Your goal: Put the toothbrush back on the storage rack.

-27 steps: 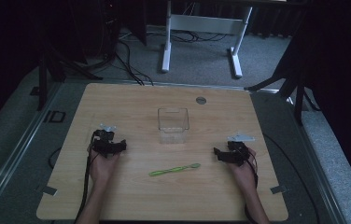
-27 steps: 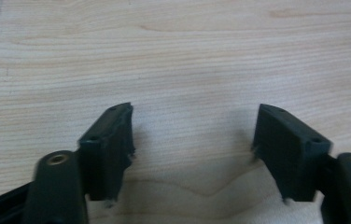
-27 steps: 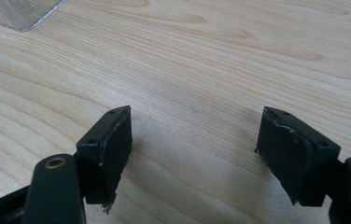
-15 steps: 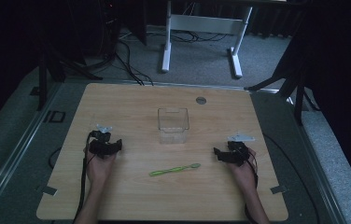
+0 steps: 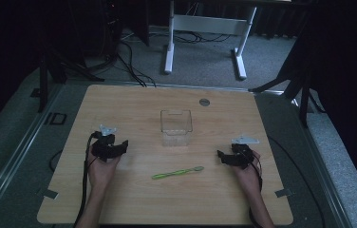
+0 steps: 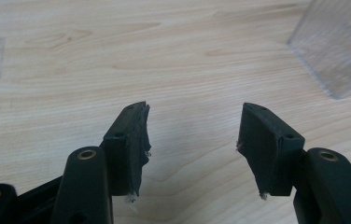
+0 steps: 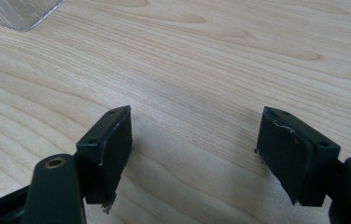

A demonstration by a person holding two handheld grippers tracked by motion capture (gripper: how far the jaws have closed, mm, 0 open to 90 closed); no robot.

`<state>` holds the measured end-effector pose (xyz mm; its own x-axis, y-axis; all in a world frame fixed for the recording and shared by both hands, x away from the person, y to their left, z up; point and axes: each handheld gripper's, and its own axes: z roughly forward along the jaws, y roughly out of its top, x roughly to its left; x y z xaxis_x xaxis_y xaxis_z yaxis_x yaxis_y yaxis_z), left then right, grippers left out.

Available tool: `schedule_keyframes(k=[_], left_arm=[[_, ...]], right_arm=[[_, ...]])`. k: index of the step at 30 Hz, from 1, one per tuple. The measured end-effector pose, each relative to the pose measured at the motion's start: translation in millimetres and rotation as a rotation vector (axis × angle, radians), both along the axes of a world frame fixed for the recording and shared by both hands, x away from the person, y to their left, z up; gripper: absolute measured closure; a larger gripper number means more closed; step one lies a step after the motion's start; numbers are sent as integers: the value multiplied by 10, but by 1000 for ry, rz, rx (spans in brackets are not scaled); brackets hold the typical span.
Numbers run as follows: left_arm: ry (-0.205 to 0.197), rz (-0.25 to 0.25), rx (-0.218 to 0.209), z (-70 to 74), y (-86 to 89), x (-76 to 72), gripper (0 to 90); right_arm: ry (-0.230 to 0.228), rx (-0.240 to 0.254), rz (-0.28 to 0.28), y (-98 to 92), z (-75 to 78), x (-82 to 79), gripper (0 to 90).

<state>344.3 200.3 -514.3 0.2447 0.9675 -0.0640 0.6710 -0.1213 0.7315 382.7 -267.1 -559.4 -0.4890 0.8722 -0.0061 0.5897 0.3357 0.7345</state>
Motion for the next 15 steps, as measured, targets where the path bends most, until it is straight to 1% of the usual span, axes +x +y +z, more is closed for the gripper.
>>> schedule_keyframes(k=[12,15], left_arm=[[-32,-57,-2,223,-122,-38,432],[-45,-72,-1,277,-161,-49,433]], right_arm=[[0,0,-1,0,0,0,264],[0,0,-1,1,0,0,264]])
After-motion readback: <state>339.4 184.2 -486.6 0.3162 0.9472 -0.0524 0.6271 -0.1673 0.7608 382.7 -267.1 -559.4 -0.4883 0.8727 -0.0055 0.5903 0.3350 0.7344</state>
